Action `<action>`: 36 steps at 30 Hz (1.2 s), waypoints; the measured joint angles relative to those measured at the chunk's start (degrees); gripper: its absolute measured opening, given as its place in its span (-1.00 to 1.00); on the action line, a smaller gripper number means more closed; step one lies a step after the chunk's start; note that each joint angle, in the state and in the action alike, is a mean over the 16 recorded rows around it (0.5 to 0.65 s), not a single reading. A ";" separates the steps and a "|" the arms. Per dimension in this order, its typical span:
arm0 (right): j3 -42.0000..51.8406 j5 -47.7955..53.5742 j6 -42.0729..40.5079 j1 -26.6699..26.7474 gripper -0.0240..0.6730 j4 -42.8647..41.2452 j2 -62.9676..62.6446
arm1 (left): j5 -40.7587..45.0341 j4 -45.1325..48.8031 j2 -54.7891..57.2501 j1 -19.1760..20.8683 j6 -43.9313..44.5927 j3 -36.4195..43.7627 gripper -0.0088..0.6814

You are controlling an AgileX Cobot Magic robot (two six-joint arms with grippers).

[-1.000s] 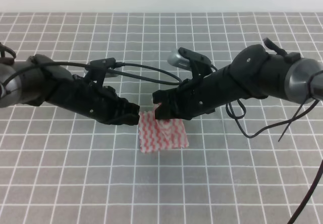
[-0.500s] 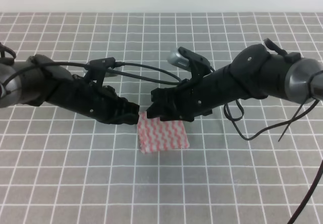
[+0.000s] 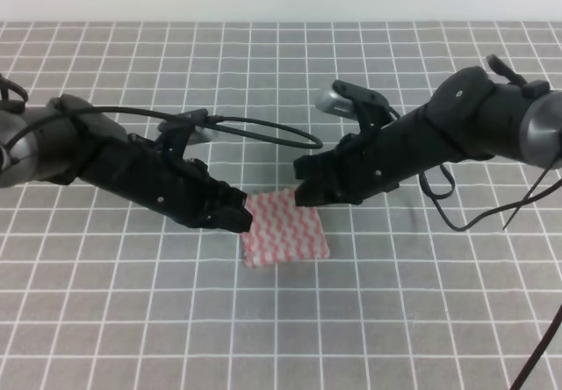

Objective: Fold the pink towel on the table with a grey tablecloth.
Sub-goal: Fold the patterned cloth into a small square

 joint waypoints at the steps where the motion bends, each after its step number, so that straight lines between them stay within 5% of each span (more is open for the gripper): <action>1: 0.00 0.53 0.03 -0.24 -0.72 -0.45 0.07 | 0.52 0.02 0.00 -0.26 0.00 0.00 -0.98; 10: 0.00 4.42 0.22 -1.16 -0.96 -3.19 1.19 | 1.38 0.68 0.55 -3.34 -0.07 0.00 -0.98; 36: -0.94 6.00 2.85 -1.17 -0.98 -7.80 3.61 | -4.66 3.09 2.95 -4.49 -1.11 -3.51 -0.98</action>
